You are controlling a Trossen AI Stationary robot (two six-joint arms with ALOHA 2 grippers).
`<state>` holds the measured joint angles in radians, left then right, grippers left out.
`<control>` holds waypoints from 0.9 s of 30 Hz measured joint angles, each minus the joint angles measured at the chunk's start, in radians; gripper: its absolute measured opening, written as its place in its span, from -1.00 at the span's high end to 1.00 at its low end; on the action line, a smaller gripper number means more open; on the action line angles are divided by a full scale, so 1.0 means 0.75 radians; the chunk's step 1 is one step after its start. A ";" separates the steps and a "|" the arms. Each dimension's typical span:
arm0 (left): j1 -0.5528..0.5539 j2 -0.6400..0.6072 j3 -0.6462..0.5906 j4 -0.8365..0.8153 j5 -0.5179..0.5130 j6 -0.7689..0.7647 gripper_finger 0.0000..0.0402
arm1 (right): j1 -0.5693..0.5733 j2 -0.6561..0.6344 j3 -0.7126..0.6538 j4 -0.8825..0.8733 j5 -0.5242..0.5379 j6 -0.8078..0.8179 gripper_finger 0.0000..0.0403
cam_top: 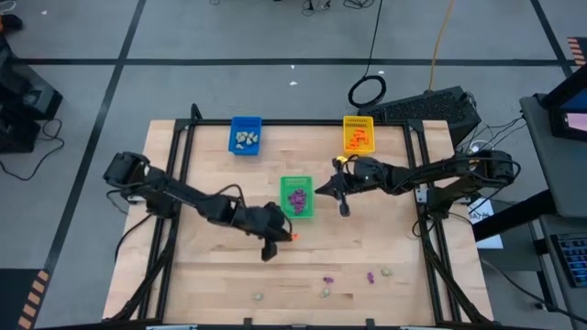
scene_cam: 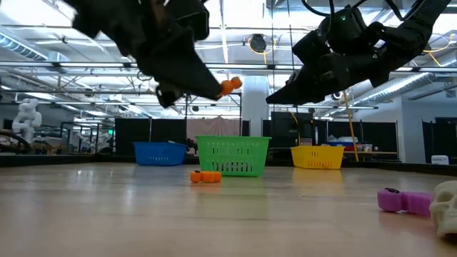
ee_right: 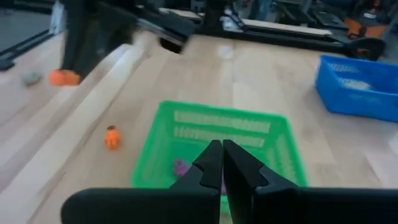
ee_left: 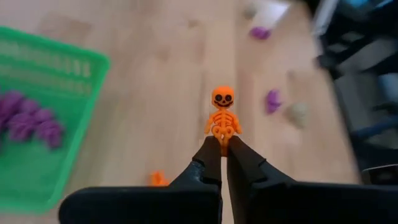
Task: Sort Halloween decoration
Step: Put the orange skeleton toy into the yellow bin
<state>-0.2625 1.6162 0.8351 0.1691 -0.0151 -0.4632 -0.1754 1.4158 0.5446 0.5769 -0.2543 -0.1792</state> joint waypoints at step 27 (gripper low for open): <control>0.277 -0.001 -0.096 0.495 0.663 -0.315 1.00 | 0.426 0.161 0.400 -0.215 0.093 -0.183 0.06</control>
<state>-0.0544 1.6154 0.7628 0.5400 0.4824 -0.6994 0.1441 1.5369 0.8444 0.4155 -0.1843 -0.3168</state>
